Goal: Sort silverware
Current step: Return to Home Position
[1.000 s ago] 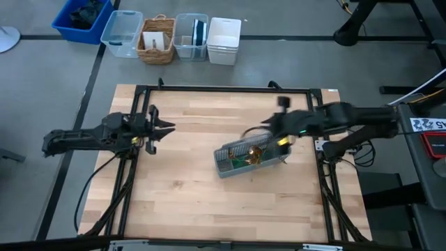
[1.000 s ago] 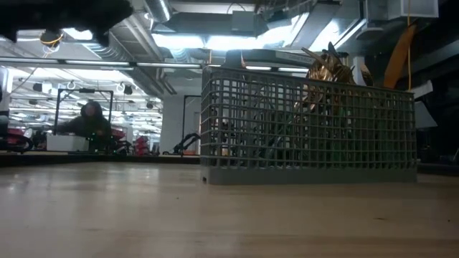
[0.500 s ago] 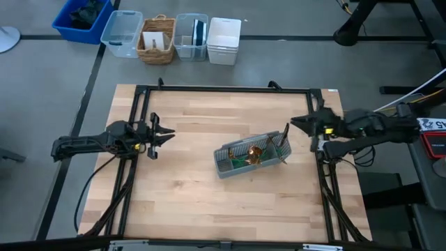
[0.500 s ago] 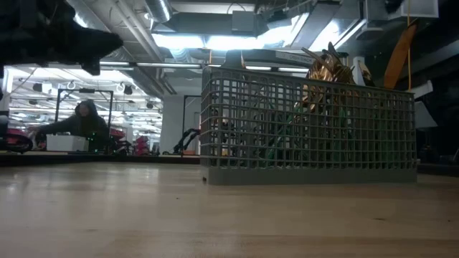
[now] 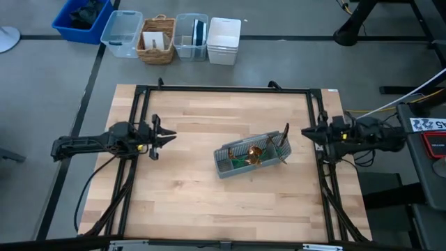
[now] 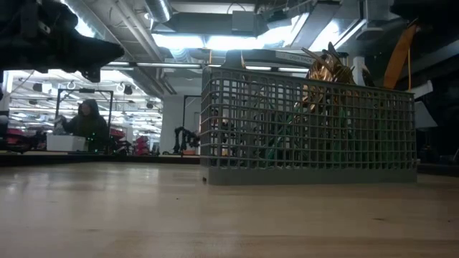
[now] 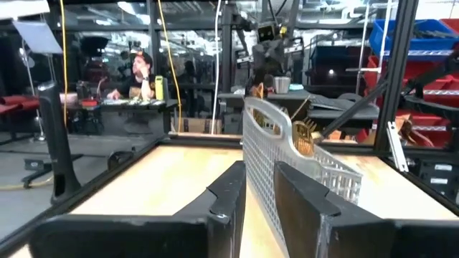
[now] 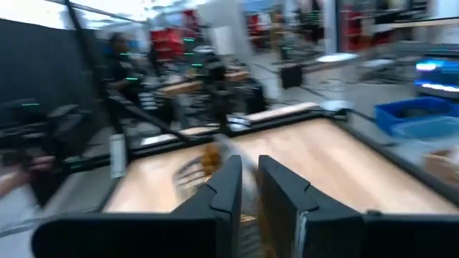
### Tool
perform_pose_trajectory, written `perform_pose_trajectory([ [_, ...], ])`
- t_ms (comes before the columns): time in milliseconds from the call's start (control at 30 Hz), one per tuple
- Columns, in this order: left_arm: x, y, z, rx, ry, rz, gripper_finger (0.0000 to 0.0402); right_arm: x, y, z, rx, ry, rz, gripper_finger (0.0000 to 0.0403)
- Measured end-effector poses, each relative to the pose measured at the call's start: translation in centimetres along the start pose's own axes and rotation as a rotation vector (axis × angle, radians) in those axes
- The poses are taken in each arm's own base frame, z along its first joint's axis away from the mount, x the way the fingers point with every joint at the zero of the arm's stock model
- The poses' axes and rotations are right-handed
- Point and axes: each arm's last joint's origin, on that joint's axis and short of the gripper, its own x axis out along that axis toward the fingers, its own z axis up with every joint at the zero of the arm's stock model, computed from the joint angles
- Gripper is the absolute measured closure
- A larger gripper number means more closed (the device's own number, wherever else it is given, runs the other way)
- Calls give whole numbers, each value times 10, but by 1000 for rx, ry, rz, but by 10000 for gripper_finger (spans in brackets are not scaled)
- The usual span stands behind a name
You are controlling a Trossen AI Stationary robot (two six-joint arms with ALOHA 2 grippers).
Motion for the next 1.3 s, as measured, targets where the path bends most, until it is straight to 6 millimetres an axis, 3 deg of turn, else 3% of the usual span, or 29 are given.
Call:
perform_pose_trajectory([
  [167,0,0,-7,-13,67,0,336,-3,-1,-17,-5,12,129,350],
  [467,-1,0,-12,-202,128,13,336,15,-3,-49,-76,79,114,350],
  [733,-1,0,-13,-200,140,14,336,33,-4,-78,-98,58,117,350],
  [1300,-1,0,-14,-156,144,11,336,46,-7,-107,-144,25,136,350],
])
